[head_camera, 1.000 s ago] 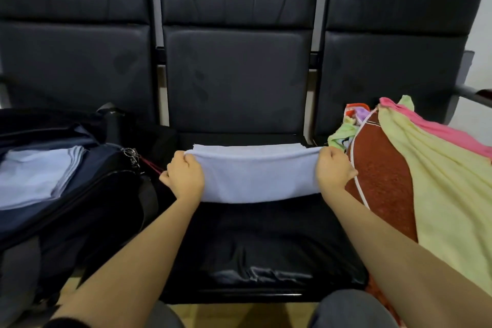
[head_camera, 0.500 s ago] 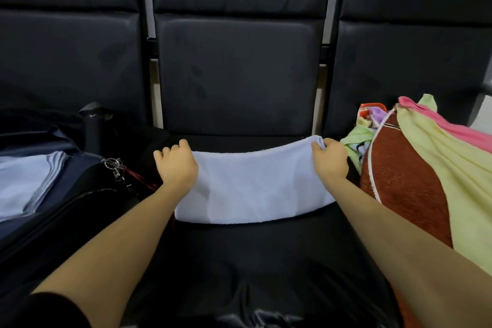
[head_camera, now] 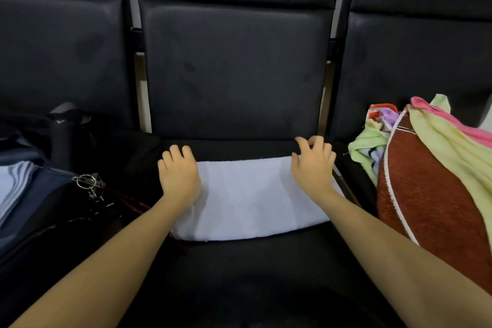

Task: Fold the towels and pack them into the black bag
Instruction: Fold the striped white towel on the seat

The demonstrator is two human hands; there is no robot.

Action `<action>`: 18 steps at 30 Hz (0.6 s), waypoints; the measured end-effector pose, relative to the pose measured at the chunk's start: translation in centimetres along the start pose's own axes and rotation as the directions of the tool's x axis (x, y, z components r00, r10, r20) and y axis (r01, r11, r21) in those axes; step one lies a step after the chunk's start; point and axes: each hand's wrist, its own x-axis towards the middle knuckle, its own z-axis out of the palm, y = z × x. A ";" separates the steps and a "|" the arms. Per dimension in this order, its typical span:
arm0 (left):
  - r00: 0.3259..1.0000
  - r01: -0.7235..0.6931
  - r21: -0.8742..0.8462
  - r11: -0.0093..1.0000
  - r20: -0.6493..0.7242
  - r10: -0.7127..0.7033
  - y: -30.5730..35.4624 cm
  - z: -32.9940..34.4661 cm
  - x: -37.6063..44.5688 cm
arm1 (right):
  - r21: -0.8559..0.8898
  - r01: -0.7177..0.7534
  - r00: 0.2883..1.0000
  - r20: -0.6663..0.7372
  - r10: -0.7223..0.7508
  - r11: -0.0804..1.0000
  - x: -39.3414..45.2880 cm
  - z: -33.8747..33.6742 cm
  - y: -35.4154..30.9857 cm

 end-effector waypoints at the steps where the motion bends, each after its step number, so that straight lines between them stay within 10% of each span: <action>1: 1.000 0.010 0.019 1.000 0.020 -0.010 0.1 -0.2 -0.6 | 0.036 0.064 0.998 0.006 -0.064 0.997 -0.5 0.2 -0.6; 8: 0.973 0.012 0.214 0.977 0.222 -0.060 0.8 0.0 -4.7 | 0.053 0.229 0.828 0.513 -0.224 0.972 -5.3 1.4 -1.6; 18: 0.967 -0.089 0.071 0.994 0.244 0.069 1.7 -0.4 -8.5 | -0.149 0.171 0.800 0.598 -0.049 0.974 -9.8 -0.8 -0.4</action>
